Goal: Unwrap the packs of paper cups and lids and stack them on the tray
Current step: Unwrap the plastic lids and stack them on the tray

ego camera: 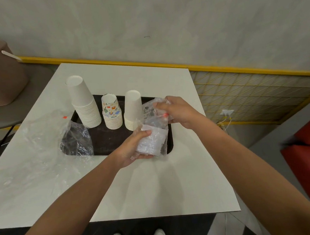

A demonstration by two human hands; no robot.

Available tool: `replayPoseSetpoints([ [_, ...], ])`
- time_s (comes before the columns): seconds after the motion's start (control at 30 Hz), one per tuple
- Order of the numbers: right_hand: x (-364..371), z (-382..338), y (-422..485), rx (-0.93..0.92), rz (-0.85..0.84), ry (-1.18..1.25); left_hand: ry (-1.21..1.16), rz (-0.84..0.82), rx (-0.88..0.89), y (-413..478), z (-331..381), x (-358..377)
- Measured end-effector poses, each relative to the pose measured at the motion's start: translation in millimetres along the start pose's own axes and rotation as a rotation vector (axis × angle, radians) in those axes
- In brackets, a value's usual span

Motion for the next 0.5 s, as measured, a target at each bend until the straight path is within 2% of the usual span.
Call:
replayPoseSetpoints([
  [0.1, 2, -7, 1, -0.098, -0.025, 0.291, -0.004, 0.013, -0.032, -3, -1, 0],
  [0.23, 10, -4, 2, -0.194, -0.203, 0.747, -0.065, 0.011, -0.023, -4, 1, 3],
  [0.33, 4, 11, 3, -0.224, -0.251, 0.862, -0.136, 0.001, 0.004, -5, 3, 3],
  [0.4, 1, 21, 4, -0.197, -0.247, 0.759, -0.151, -0.009, 0.004, -5, 3, 0],
  [0.5, 3, 21, 1, -0.120, -0.227, 0.193, -0.142, -0.037, -0.030, -5, 1, -3],
])
Point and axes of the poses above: each hand's wrist, its own y-axis towards the middle knuckle, its own x-axis out of the palm, z = x × y, the point moved 7 cm from there along y, towards the middle knuckle, and after that the axes turned 12 degrees about -z, right-handed, at the moved point
